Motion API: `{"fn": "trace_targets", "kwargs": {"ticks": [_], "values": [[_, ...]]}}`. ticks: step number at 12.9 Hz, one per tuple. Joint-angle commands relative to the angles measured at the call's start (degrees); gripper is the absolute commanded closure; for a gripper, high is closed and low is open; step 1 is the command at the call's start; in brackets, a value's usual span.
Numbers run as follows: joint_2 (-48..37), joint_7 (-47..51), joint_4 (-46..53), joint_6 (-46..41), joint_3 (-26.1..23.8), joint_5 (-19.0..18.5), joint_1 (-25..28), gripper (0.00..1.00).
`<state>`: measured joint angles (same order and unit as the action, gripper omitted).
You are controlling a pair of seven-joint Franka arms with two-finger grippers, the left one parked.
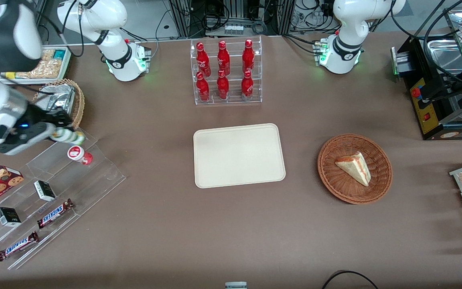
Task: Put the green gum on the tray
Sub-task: 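Lift the gum bottle and carry it over the cream tray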
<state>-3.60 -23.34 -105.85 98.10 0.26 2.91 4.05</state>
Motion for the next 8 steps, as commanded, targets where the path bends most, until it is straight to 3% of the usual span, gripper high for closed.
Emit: {"fn": "trace_targets", "kwargs": {"ticks": [1,5,8], "values": [[2.5,13.6,2.5,-1.3,0.6,0.3,8.5,1.00],[10.2,35.9,8.8,-0.9,0.5,0.5,20.7,1.00],[16.2,47.5,10.9,5.8,0.6,0.3,27.7,1.00]]}}
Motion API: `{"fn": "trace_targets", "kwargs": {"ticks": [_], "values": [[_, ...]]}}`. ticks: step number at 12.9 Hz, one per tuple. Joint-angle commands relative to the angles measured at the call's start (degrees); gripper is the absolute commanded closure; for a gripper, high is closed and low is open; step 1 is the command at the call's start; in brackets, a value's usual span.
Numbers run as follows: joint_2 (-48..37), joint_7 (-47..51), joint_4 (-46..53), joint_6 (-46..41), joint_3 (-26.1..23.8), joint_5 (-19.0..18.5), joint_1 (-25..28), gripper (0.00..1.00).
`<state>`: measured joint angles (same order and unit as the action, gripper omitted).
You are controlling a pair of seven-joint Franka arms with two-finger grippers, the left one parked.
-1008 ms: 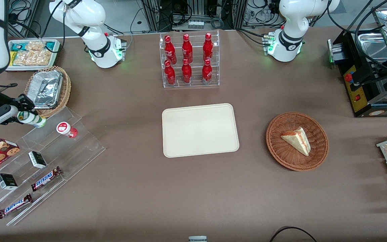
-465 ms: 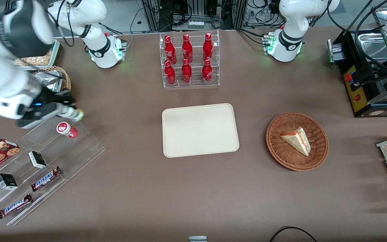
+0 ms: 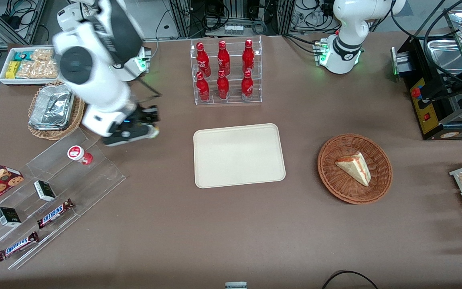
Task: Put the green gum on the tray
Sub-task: 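Lift the gum bottle and carry it over the cream tray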
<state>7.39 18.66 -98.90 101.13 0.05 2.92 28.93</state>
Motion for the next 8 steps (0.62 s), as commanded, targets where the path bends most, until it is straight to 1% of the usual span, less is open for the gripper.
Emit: {"fn": "trace_targets", "kwargs": {"ticks": [1,5,8], "values": [[7.2,8.8,4.0,5.5,0.8,0.2,5.0,1.00],[15.9,21.6,5.1,15.7,0.9,0.1,12.0,1.00],[22.6,26.9,6.7,22.5,1.0,0.1,15.6,1.00]]}}
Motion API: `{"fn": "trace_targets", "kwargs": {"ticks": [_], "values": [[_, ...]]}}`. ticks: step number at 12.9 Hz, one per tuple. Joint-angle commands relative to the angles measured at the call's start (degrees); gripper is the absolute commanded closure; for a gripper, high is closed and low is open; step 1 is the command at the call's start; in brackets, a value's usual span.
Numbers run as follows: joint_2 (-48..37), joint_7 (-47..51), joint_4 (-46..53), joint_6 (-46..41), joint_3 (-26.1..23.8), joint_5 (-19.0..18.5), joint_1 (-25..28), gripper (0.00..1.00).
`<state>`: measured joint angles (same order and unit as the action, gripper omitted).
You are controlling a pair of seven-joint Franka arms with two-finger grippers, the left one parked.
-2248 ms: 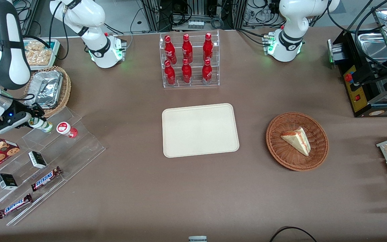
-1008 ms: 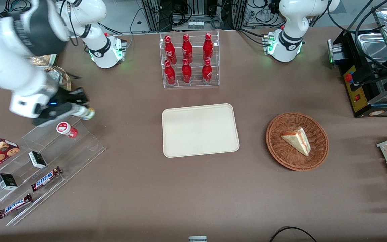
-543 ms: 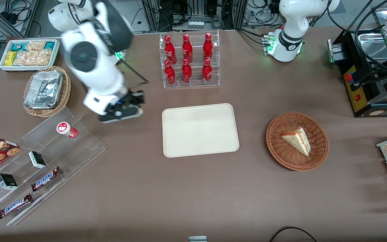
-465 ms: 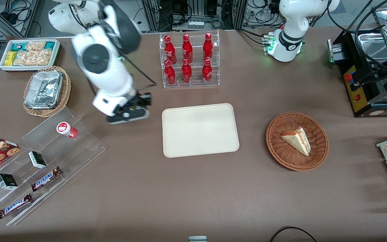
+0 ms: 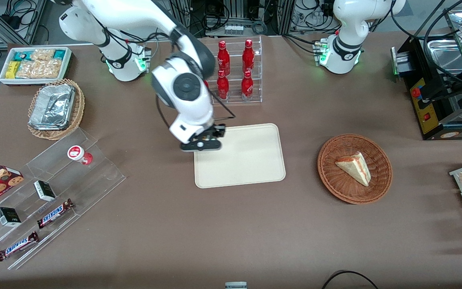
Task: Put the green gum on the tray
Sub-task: 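Lift the gum bottle and carry it over the cream tray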
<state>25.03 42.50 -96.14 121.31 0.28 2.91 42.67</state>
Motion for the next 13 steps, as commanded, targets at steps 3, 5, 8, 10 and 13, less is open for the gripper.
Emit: {"fn": "trace_targets", "kwargs": {"ticks": [3,5,8,10,13], "values": [[9.8,6.3,4.8,7.9,0.8,0.0,4.4,1.00],[11.9,7.9,4.8,10.2,0.9,0.1,5.7,1.00],[13.0,8.3,4.7,10.7,0.8,0.1,6.3,1.00],[13.7,9.7,4.8,11.8,0.9,0.1,7.2,1.00],[14.3,9.8,4.8,12.8,1.0,0.1,7.3,1.00]]}}
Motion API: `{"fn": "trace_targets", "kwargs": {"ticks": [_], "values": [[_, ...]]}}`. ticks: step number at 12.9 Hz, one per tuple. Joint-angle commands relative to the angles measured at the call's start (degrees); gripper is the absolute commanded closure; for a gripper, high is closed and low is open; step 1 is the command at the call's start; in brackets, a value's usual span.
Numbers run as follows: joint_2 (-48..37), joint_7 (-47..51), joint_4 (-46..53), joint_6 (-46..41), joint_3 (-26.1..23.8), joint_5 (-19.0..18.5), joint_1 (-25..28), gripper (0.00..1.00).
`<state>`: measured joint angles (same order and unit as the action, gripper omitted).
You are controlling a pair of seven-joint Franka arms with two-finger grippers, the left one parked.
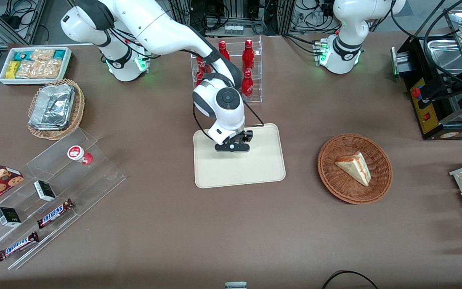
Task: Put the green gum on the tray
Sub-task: 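Lower the gum bottle onto the tray and open the right gripper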
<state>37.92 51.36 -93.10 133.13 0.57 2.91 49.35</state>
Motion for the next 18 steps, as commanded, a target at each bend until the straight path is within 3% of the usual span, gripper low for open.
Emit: {"fn": "trace_targets", "kwargs": {"ticks": [1,4,5,6,12,18], "values": [[1.9,0.9,1.8,1.6,0.9,0.0,0.6,1.00],[2.5,0.9,1.8,2.8,0.9,-1.8,0.5,1.00],[2.5,0.9,1.8,2.8,1.0,-1.8,0.3,0.56],[2.5,0.9,1.8,2.8,1.0,-1.9,0.2,0.01],[-1.2,0.2,0.7,-1.1,0.9,-1.4,-0.7,0.00],[-18.6,-4.8,-7.0,-13.8,0.8,-1.4,-4.4,0.00]]}}
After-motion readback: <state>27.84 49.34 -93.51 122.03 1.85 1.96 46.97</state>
